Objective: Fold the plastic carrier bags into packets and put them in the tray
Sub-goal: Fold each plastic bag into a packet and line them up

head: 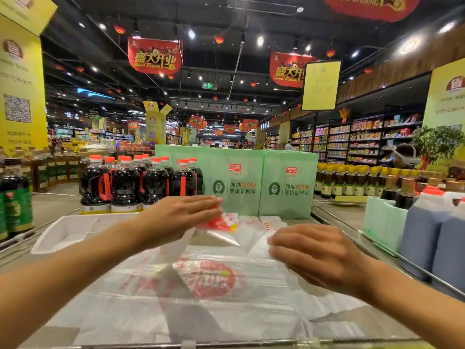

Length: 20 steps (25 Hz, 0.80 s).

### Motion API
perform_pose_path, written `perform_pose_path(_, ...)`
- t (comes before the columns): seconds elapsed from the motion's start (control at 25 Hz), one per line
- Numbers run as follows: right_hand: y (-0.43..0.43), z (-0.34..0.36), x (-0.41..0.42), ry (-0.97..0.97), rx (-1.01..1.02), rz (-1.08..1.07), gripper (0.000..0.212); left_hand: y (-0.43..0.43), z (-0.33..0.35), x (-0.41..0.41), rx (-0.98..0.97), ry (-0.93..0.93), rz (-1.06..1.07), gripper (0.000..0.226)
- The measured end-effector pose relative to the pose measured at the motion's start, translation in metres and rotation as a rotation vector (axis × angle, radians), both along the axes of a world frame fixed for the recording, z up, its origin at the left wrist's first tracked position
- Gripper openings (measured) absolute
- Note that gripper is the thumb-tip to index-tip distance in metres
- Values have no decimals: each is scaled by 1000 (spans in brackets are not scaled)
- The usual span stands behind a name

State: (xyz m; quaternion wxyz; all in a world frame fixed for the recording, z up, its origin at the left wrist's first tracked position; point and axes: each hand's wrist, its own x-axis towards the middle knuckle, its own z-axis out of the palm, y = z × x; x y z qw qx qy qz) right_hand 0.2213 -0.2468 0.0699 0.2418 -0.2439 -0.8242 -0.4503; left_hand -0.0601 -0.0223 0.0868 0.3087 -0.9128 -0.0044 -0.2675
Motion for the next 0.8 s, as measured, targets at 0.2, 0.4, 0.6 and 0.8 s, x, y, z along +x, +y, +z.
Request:
perform_pose_path(0.2,-5,13,-27,-128,9,54,14,16,52,32,254,-129,-118,46)
perform_pose_path(0.4,21,-20,-25,-218,-37,63,10,32,40,90,316,-43,-140,57)
perform_pose_path(0.6,42,-82,-4,-251,-493,-147,20,53,-89,112,-293,302,70,86)
perform_pose_path(0.8,53,-91,-2,-33,-812,-158,36,67,-130,115,-575,314,128,46)
